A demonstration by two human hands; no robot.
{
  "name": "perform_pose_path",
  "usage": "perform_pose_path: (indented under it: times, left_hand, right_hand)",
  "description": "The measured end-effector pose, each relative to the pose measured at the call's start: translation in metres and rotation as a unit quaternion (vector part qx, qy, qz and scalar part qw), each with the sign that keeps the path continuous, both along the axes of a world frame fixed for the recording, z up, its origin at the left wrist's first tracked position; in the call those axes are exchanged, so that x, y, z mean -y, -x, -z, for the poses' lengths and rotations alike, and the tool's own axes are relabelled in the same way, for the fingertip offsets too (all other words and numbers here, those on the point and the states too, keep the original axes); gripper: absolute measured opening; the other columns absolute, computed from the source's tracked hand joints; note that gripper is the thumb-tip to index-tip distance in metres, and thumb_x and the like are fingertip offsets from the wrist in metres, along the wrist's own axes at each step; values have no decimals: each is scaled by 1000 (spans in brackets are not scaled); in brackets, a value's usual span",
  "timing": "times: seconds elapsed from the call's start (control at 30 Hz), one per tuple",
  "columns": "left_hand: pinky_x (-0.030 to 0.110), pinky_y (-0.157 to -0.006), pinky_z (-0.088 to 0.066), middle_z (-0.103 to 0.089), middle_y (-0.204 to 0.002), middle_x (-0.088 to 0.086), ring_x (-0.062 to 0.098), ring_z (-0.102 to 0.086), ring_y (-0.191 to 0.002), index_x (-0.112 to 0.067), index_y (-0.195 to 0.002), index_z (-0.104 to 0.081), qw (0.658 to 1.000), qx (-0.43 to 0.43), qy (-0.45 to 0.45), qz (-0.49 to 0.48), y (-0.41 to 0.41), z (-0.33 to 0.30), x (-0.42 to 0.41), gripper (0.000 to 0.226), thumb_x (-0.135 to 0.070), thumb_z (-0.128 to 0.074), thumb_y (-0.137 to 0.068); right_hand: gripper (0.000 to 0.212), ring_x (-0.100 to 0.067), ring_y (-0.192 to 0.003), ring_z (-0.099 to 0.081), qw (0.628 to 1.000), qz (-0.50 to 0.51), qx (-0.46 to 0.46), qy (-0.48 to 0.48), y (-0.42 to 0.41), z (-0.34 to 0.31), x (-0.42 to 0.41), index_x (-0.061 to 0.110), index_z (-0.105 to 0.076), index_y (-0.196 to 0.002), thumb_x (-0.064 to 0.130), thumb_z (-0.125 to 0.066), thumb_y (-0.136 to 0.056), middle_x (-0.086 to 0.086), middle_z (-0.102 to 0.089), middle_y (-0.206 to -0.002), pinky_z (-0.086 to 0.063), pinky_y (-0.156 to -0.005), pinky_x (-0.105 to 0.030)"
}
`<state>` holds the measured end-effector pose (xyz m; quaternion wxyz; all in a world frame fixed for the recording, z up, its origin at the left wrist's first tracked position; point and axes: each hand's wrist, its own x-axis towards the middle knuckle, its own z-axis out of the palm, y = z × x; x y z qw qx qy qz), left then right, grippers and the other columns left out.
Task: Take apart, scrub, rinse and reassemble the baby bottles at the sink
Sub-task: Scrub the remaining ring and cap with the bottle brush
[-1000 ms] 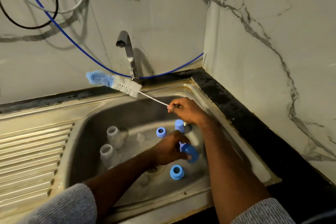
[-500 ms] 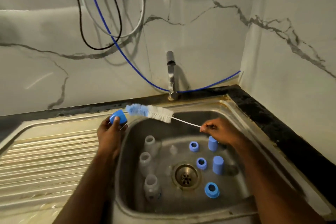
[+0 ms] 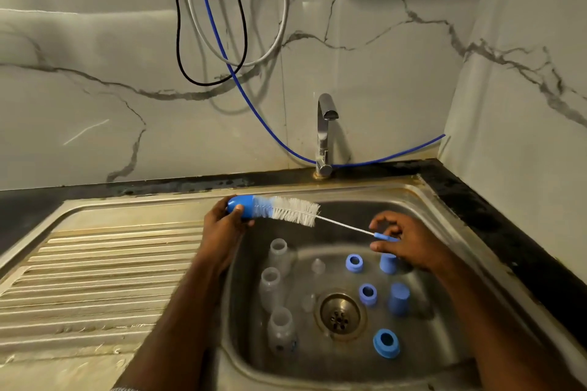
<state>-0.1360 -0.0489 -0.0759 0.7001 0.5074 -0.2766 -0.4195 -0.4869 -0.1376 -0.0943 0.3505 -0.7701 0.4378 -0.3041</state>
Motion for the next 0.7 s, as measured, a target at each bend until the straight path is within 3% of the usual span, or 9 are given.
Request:
perform_pose_path:
  times: [0.1, 0.17, 0.23, 0.3, 0.37, 0.47, 0.53, 0.6, 0.7]
  left_hand:
    - [32, -68, -63, -66, -123, 16, 29, -73, -100, -13, -130, -58, 1000, -19, 3, -4, -5, -5, -1, 28, -11, -53, -103]
    - [33, -70, -62, -64, -128, 16, 30, -71, -103, -12, -135, -57, 1000, -23, 14, -14, -7, -8, 0, 33, -9, -52, -103]
    - [33, -74, -61, -59, -135, 13, 28, -67, -109, -13, -141, -54, 999, -1, 34, -25, -8, -10, 1, 38, -6, -48, -104]
    - [36, -81, -59, -53, -141, 10, 28, -63, -115, -16, -143, -53, 998, 20, 47, -30, -8, -9, 1, 42, -2, -44, -105]
    - [37, -85, -57, -50, -144, 10, 28, -61, -118, -16, -143, -53, 998, 19, 52, -35, -8, -6, 1, 43, -1, -39, -106]
    - [31, -75, -62, -50, -141, 14, 27, -62, -113, -12, -142, -51, 997, -10, 57, -48, -9, -4, 2, 37, -9, -40, -107]
    - [28, -72, -61, -49, -140, 17, 31, -60, -117, -11, -141, -50, 996, -1, 64, -59, -10, -3, 4, 36, -18, -46, -106]
    - [29, -73, -61, -48, -141, 18, 33, -59, -121, -12, -141, -48, 995, 12, 71, -67, -10, -1, 5, 40, -19, -53, -102]
    - [28, -72, -62, -54, -136, 17, 27, -66, -110, -12, -143, -44, 994, -30, 83, -61, -2, -3, 5, 55, -21, -63, -93]
  right_hand:
    - [16, -4, -67, -63, 997, 42, 25, 58, -7, 0, 3, 18, -73, -81, 7, -85, -77, 7, -71, -71, -50, -69, -26]
    - [5, -2, -76, -66, 993, 66, -31, 89, -7, 3, 9, 30, -75, -84, 28, -79, -84, 18, -72, -78, -51, -79, -32]
    - [11, -4, -83, -67, 988, 72, -105, 84, -6, 5, 13, 37, -75, -87, 43, -67, -92, 21, -71, -80, -48, -86, -36]
    - [27, -14, -68, -65, 995, 18, -103, 0, -8, 4, 10, 33, -75, -76, 41, -61, -97, 9, -68, -68, -51, -74, -37]
    - [39, -12, -52, -50, 992, -41, -94, -72, -13, 0, 1, 24, -72, -65, 40, -59, -98, 1, -54, -52, -44, -60, -32]
    - [21, -5, -51, -46, 995, -72, -26, -71, -14, 1, -3, 14, -70, -75, 30, -78, -86, 2, -54, -51, -42, -58, -23]
    - [18, -5, -52, -49, 996, -61, 19, -61, -16, 3, -1, 13, -68, -78, 18, -85, -78, 5, -59, -54, -44, -58, -25]
    - [14, -6, -59, -60, 999, -8, 27, -17, -17, 6, 2, 20, -71, -75, 19, -84, -79, 1, -69, -64, -51, -65, -34]
    - [3, 0, -80, -63, 983, 101, -39, 151, -16, 5, 9, 33, -73, -86, 34, -76, -86, 15, -69, -81, -50, -79, -24]
